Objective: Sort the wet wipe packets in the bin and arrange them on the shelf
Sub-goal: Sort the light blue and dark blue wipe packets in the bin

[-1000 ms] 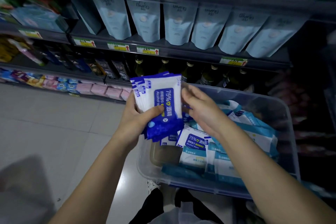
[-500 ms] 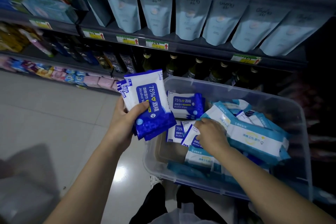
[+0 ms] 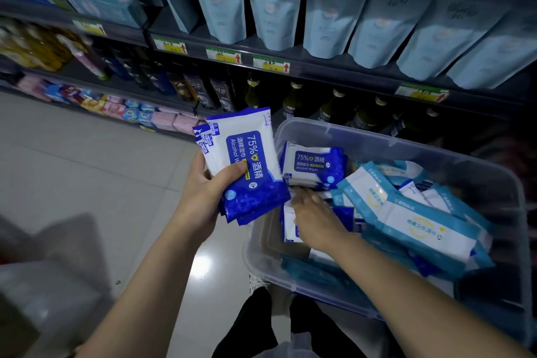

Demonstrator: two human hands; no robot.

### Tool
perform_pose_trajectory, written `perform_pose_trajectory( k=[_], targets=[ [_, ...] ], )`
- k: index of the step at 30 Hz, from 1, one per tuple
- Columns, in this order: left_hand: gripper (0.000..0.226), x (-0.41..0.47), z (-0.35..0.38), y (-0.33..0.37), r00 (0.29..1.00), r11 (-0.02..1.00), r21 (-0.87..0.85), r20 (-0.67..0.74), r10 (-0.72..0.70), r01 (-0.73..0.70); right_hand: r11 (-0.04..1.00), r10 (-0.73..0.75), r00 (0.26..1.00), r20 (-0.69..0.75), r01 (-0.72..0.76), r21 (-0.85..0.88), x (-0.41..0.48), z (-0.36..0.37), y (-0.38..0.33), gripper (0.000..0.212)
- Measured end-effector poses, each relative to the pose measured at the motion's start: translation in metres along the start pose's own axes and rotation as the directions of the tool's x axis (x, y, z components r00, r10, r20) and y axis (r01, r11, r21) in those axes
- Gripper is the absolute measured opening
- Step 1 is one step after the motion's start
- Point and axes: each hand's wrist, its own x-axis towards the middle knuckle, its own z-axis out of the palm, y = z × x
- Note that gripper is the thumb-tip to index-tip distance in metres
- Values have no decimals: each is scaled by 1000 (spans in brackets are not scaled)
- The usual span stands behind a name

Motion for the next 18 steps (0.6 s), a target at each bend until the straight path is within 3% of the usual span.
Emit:
perform_pose_trajectory(
  k=[5, 10, 15, 18],
  targets=[
    [69, -2, -9, 1, 1000, 1000, -11, -26, -2, 2, 985, 36, 999, 21, -32, -171, 12, 3, -4, 55],
    [68, -3, -14, 2, 999, 1000, -28, -41, -6, 5, 984, -6, 998, -59, -4, -176, 9, -3, -1, 40],
    [69, -2, -12, 3, 999, 1000, -20, -34, -3, 3, 998, -37, 994, -104, 31, -60, -2, -10, 4, 30],
    [71, -1, -8, 5, 1000, 1000, -11, -28, 4, -4, 983, 11, 984, -177, 22, 181, -10, -12, 6, 19]
  ],
)
